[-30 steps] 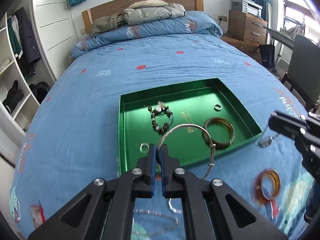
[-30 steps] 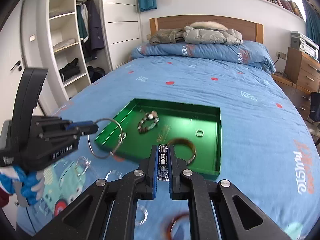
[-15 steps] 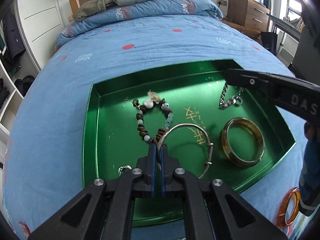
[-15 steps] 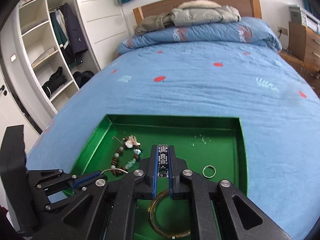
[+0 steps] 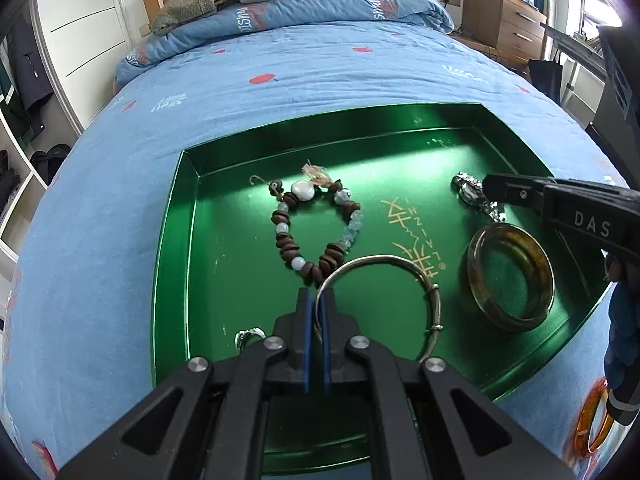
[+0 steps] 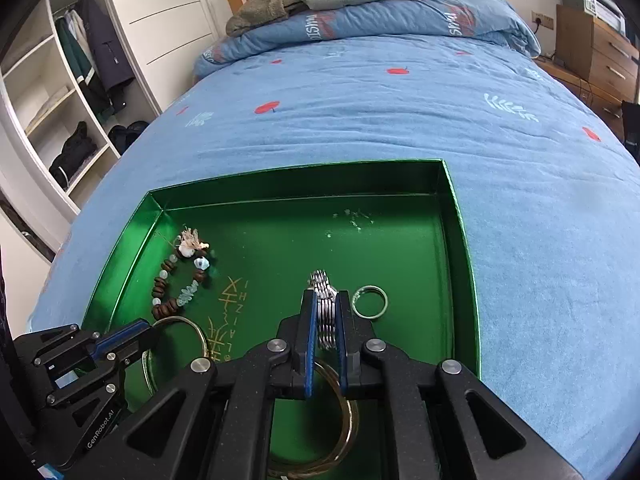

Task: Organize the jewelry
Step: 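Open both grippers in the tray and withdraw toward the remaining jewelry, then grasp the amber bangle with the right gripper while the left gripper grasps the pearl necklace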

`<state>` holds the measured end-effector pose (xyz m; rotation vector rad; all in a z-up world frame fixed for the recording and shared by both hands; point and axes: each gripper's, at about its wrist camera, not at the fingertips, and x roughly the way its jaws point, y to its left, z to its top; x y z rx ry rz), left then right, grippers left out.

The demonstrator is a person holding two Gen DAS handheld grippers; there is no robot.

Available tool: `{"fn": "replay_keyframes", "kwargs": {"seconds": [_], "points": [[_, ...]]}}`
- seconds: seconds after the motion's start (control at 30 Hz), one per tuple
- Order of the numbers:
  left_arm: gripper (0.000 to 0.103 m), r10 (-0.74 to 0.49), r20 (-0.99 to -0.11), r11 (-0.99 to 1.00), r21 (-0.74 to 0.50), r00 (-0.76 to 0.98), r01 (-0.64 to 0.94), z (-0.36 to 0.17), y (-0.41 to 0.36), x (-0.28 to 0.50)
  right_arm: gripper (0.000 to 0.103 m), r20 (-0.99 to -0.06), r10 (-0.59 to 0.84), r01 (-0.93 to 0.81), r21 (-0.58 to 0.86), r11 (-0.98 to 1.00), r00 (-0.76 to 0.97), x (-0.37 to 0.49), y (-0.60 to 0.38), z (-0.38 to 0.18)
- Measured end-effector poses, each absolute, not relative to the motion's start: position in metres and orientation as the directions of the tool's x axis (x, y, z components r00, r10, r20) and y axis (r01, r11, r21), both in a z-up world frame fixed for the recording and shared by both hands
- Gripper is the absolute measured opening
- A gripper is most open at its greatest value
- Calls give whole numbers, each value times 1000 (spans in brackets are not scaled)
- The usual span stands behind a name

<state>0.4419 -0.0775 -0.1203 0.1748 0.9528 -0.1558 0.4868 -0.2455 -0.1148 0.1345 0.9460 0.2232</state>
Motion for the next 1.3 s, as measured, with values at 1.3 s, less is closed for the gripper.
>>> {"fn": "replay_keyframes", "kwargs": {"seconds": [1.3], "points": [[6, -120, -713, 986, -5, 691, 166, 57, 25, 185, 27, -573, 148, -104, 109, 989, 806, 140, -303, 69]]}}
